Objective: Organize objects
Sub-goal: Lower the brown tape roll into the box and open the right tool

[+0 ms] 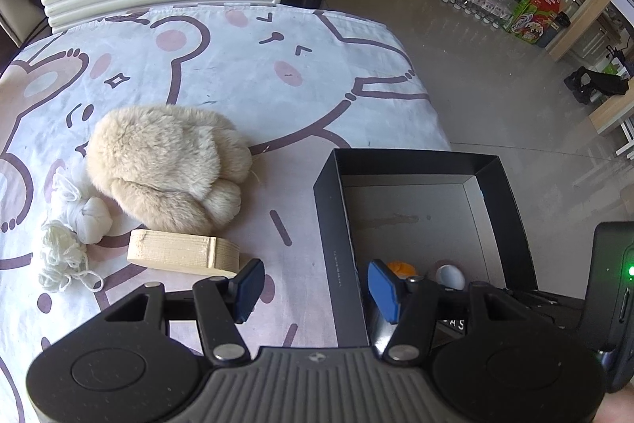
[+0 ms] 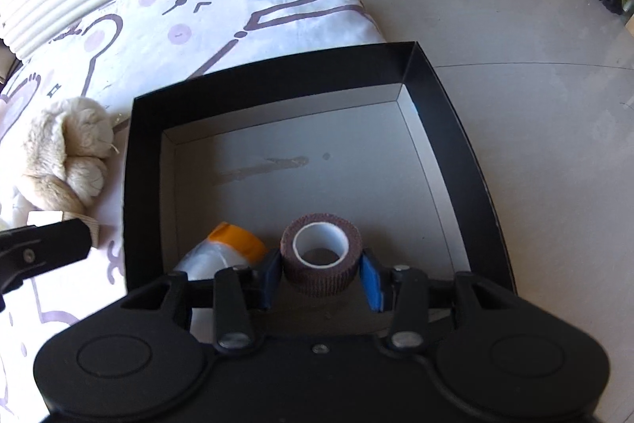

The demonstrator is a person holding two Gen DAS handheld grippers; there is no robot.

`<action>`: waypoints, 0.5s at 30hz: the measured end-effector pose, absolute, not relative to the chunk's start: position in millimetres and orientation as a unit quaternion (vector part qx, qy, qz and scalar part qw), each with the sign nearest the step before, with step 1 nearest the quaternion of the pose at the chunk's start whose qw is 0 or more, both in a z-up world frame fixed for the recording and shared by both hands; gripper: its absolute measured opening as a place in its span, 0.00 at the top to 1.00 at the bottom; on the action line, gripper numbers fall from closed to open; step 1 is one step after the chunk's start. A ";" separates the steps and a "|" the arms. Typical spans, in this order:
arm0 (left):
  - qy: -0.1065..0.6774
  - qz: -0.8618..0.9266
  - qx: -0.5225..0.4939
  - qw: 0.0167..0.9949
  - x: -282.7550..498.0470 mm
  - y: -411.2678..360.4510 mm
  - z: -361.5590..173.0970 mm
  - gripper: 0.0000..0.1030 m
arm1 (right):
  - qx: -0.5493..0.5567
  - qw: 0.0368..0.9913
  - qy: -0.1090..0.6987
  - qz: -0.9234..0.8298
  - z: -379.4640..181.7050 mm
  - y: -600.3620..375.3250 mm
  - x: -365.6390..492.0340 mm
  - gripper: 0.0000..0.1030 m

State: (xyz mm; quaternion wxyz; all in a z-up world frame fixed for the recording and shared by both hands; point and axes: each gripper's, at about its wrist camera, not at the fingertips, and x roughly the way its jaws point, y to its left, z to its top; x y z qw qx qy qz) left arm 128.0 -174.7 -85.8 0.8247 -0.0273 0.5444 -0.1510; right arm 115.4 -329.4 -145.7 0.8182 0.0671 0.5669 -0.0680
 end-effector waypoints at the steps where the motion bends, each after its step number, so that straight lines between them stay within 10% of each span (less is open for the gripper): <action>1: 0.545 -0.150 -0.027 0.824 128.3 -174.9 -86.4 0.43 | 0.066 0.816 0.571 -0.070 -145.6 -330.4 115.1 0.47; 15: 0.545 -0.130 -0.029 0.828 133.2 -170.8 -87.5 0.43 | 0.311 0.753 0.579 -0.025 -140.9 -354.9 106.7 0.49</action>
